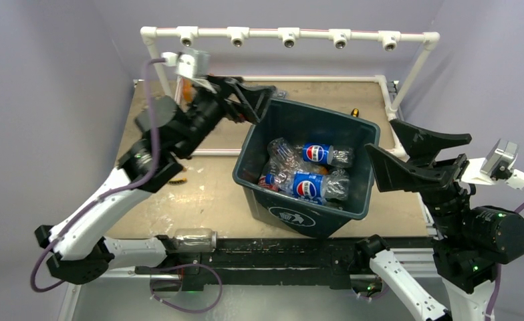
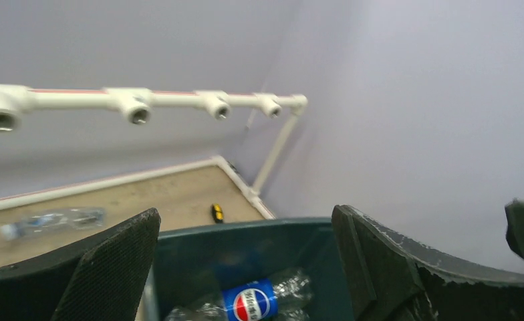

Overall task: Put the plastic bottles in the bin
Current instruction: Place the plastic bottle in the trash bin.

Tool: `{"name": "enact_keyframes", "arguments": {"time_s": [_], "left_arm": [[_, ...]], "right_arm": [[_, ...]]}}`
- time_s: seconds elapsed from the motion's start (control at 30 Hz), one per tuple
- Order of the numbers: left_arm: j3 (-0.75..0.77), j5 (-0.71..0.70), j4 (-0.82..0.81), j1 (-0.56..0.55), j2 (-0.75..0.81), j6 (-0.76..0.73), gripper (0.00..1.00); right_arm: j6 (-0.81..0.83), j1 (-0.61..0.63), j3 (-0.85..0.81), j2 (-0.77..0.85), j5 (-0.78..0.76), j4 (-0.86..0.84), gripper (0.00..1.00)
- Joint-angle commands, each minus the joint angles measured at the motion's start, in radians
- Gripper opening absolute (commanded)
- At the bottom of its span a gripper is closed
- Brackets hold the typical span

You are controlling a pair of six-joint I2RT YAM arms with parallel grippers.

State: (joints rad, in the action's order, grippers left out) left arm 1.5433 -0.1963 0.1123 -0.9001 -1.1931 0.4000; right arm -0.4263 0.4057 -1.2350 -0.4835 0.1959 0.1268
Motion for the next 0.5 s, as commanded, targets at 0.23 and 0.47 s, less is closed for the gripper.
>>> {"name": "enact_keyframes", "arguments": {"time_s": [0.23, 0.47], "left_arm": [[0.097, -0.263, 0.604, 0.0, -0.076, -0.086, 0.99], [0.031, -0.144, 0.587, 0.0, -0.118, -0.067, 0.87]], "right_arm": [[0.007, 0.011, -0.003, 0.032, -0.059, 0.048, 0.99], [-0.007, 0.011, -0.029, 0.023, -0.041, 0.085, 0.99]]}}
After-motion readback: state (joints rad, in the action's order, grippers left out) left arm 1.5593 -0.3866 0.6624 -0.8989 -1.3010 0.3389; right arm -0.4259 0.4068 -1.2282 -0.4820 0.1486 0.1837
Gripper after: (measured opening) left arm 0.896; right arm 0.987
